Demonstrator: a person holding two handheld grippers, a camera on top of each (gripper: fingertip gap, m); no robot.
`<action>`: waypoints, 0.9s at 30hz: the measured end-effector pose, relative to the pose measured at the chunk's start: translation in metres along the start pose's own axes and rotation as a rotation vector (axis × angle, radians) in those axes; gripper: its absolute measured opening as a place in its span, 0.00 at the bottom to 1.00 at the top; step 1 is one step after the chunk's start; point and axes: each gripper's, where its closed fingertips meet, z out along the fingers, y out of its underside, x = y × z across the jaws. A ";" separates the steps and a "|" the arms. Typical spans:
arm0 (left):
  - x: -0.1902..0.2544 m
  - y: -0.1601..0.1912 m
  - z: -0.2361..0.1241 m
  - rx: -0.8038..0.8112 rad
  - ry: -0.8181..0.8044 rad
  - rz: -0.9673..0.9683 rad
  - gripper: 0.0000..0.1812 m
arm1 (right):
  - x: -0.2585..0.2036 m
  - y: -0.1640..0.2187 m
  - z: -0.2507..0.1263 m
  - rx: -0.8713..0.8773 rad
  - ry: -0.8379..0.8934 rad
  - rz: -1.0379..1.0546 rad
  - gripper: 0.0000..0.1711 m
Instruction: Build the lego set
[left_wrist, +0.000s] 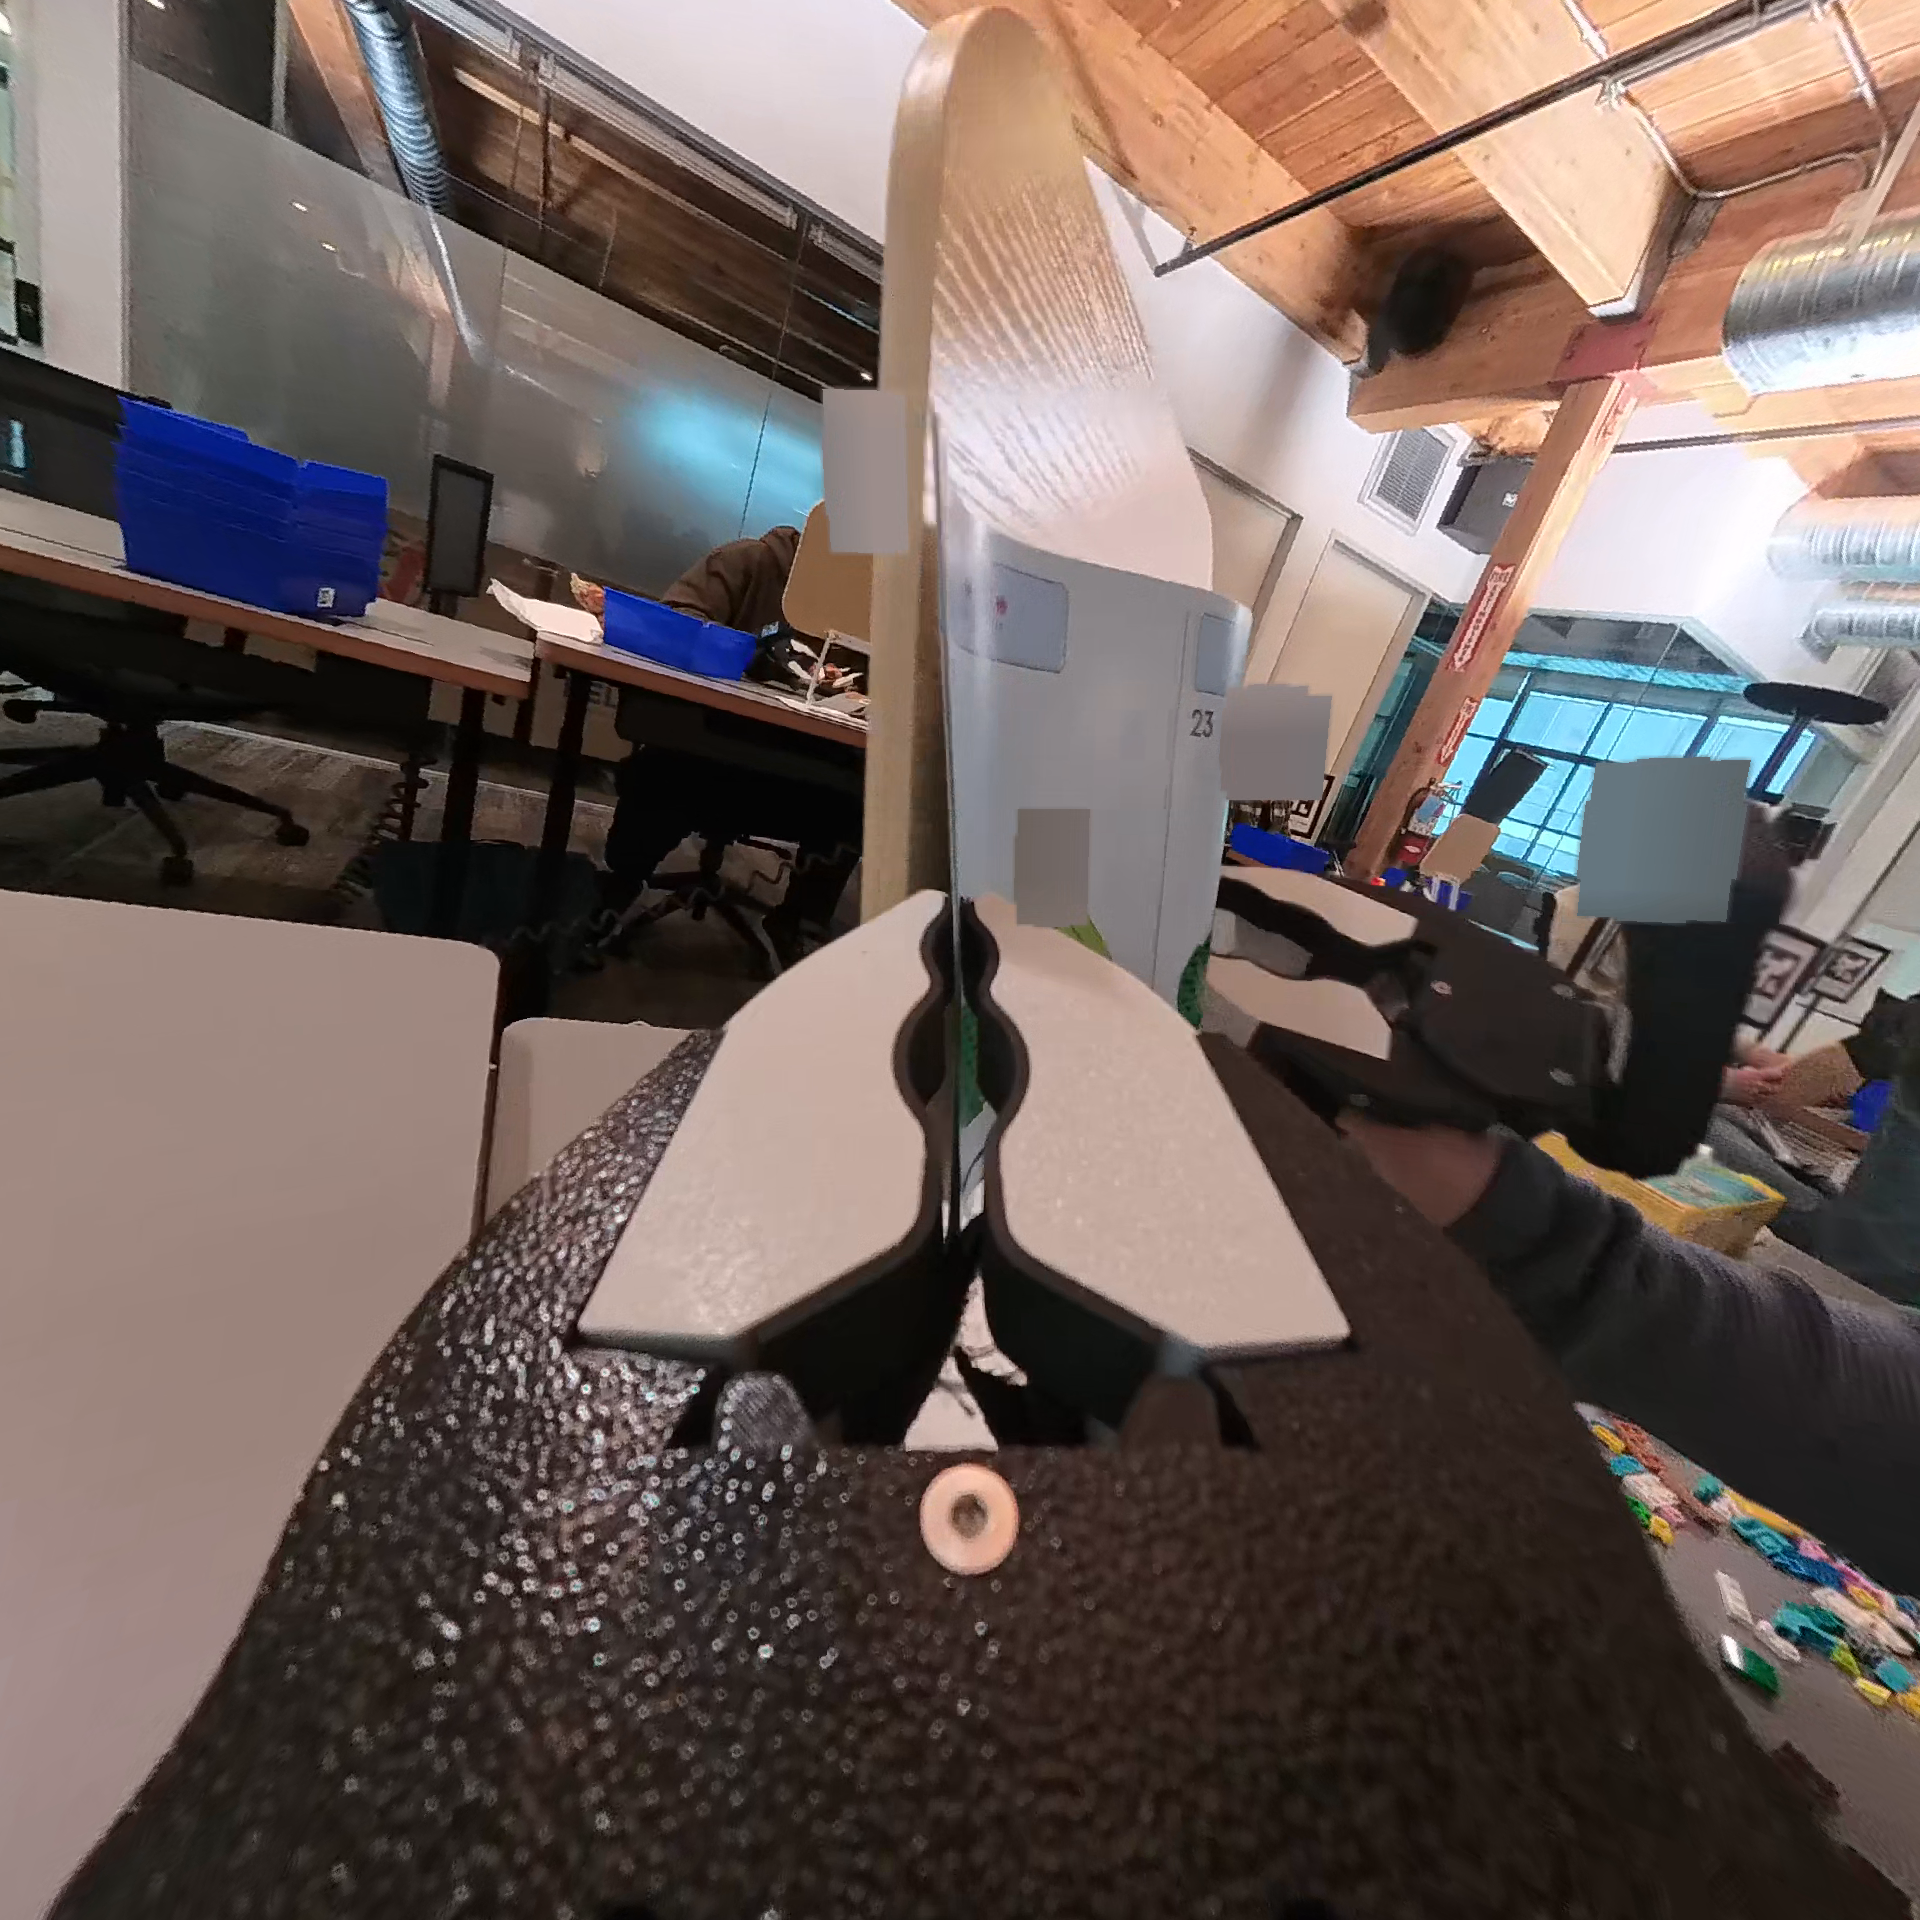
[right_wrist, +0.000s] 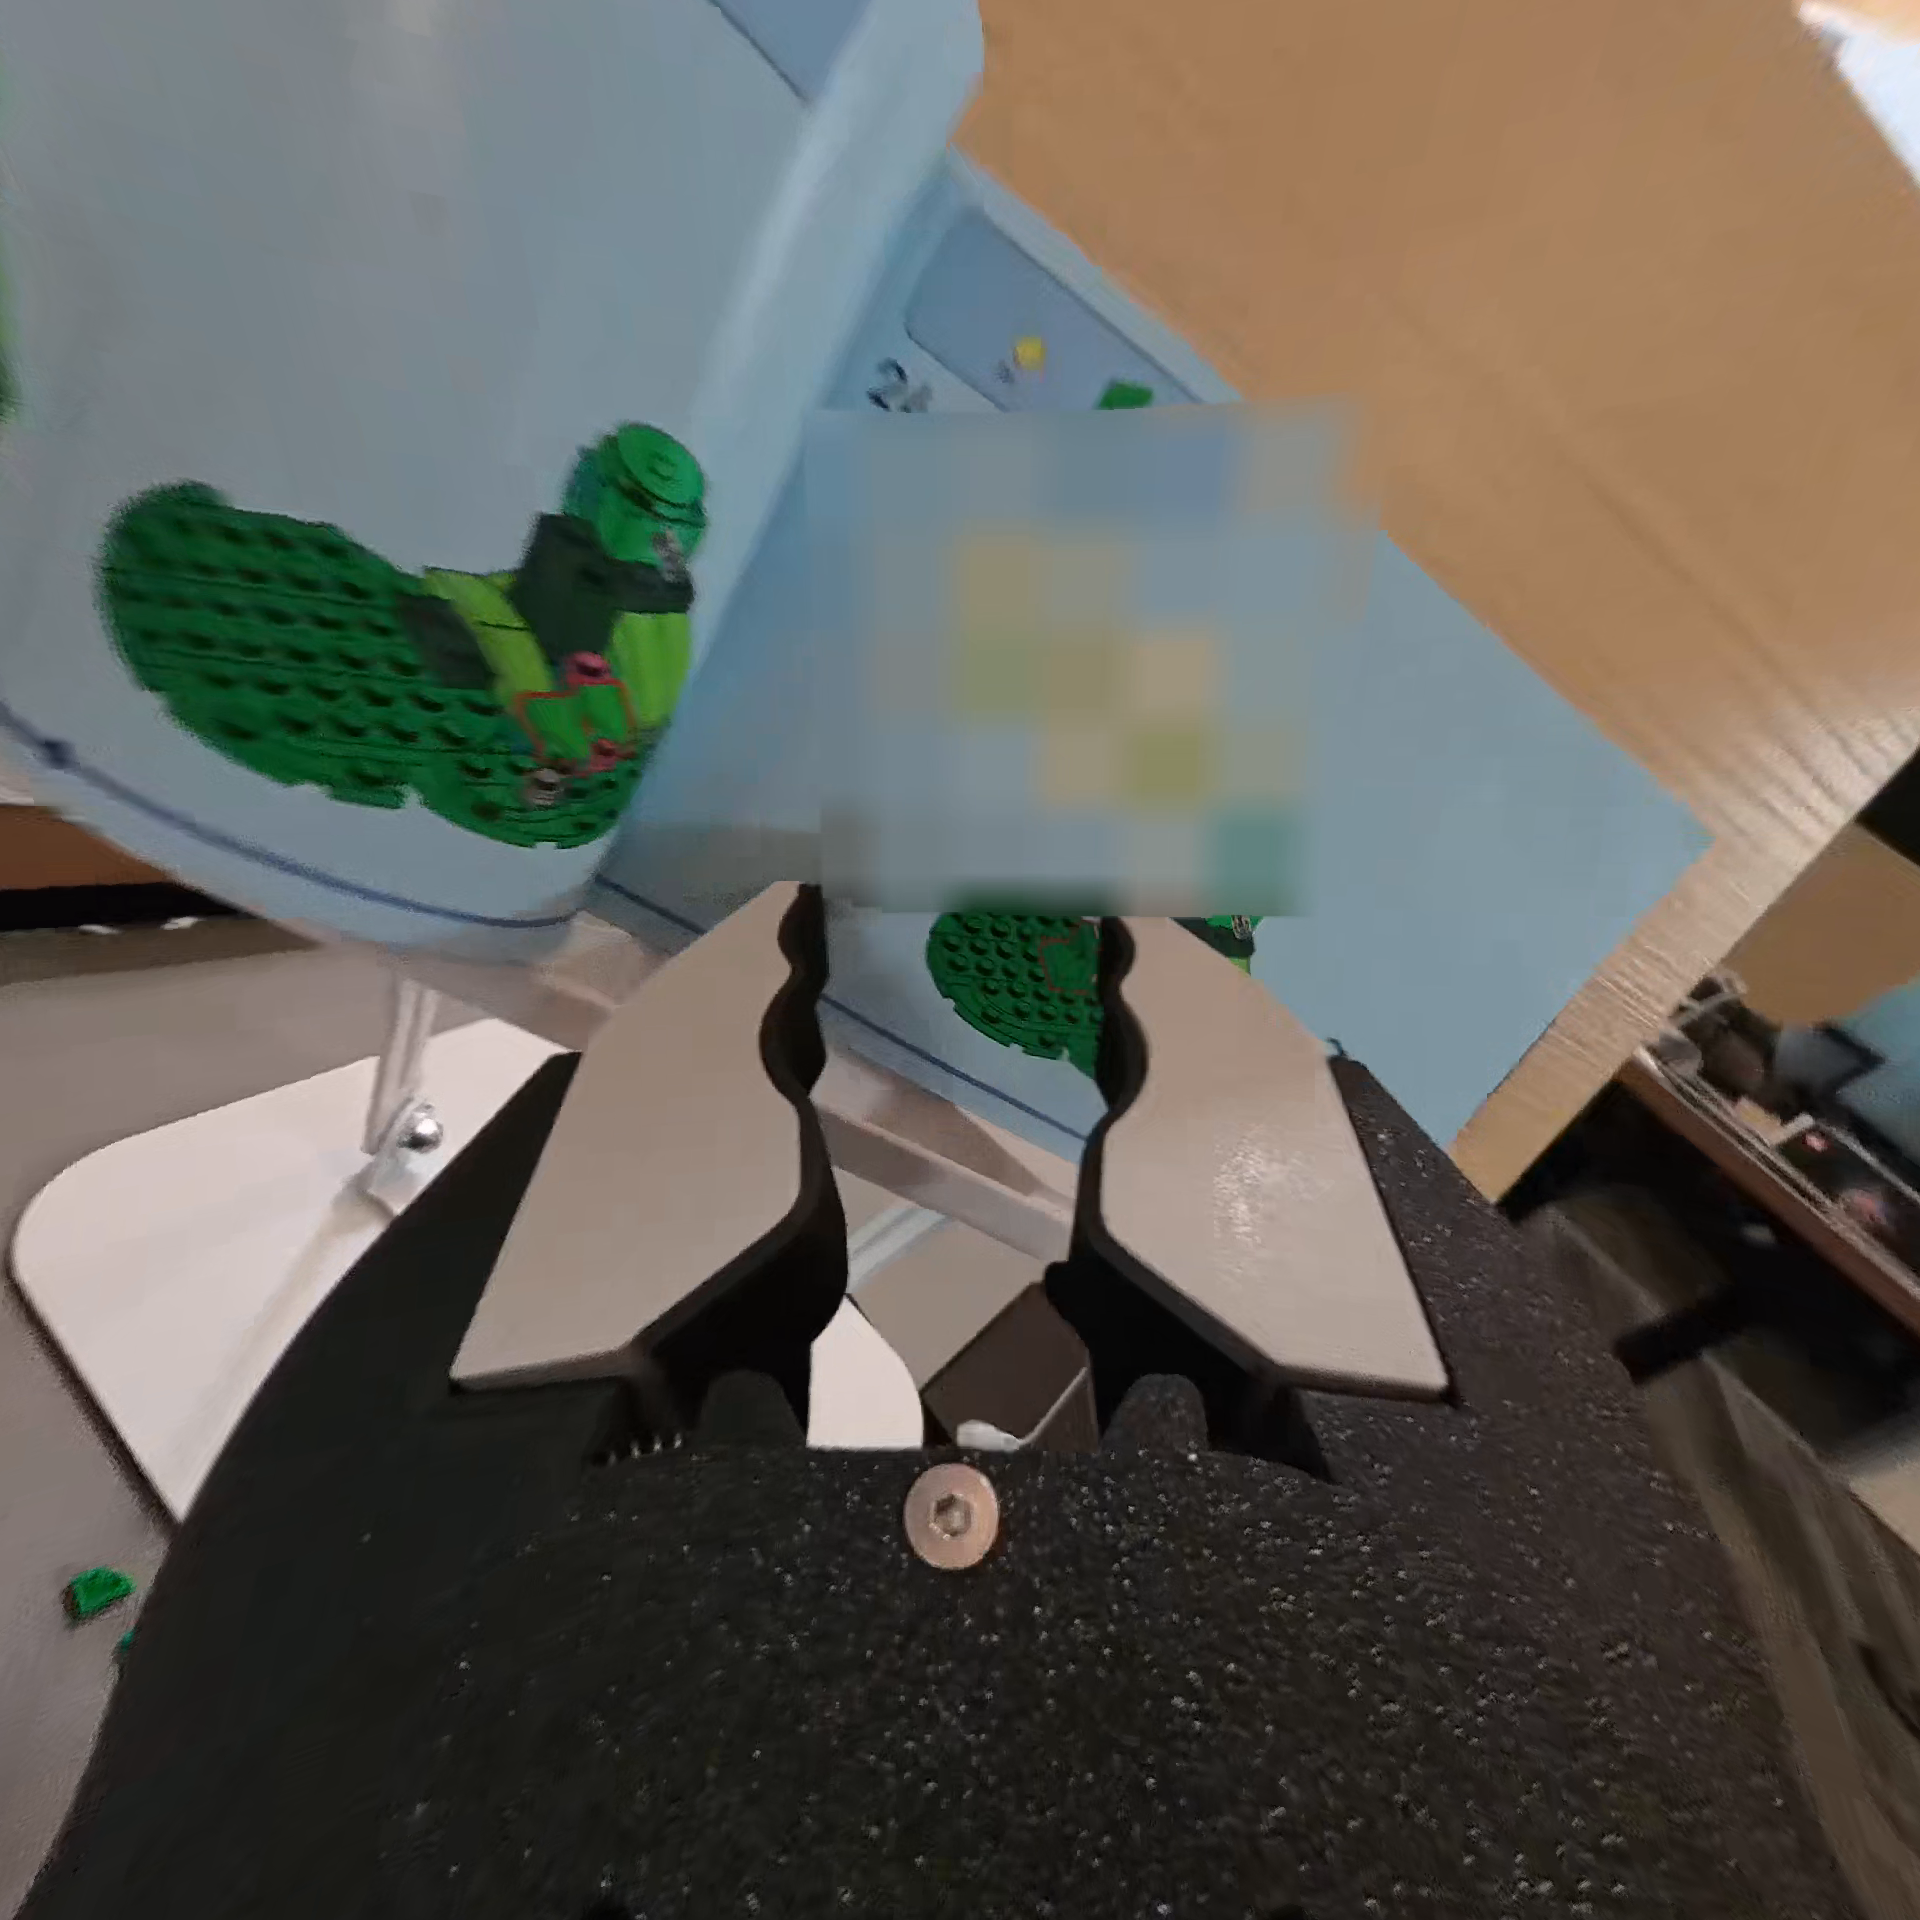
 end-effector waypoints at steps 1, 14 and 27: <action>0.002 0.000 0.001 0.000 0.007 0.001 0.00 | 0.003 0.002 0.003 -0.020 0.014 0.003 0.31; 0.021 0.007 0.017 -0.032 0.036 0.052 0.00 | 0.034 0.019 0.002 -0.066 0.087 0.053 0.40; 0.001 0.005 0.008 0.007 -0.034 0.031 0.00 | -0.121 -0.048 -0.068 0.460 -0.251 -0.768 0.11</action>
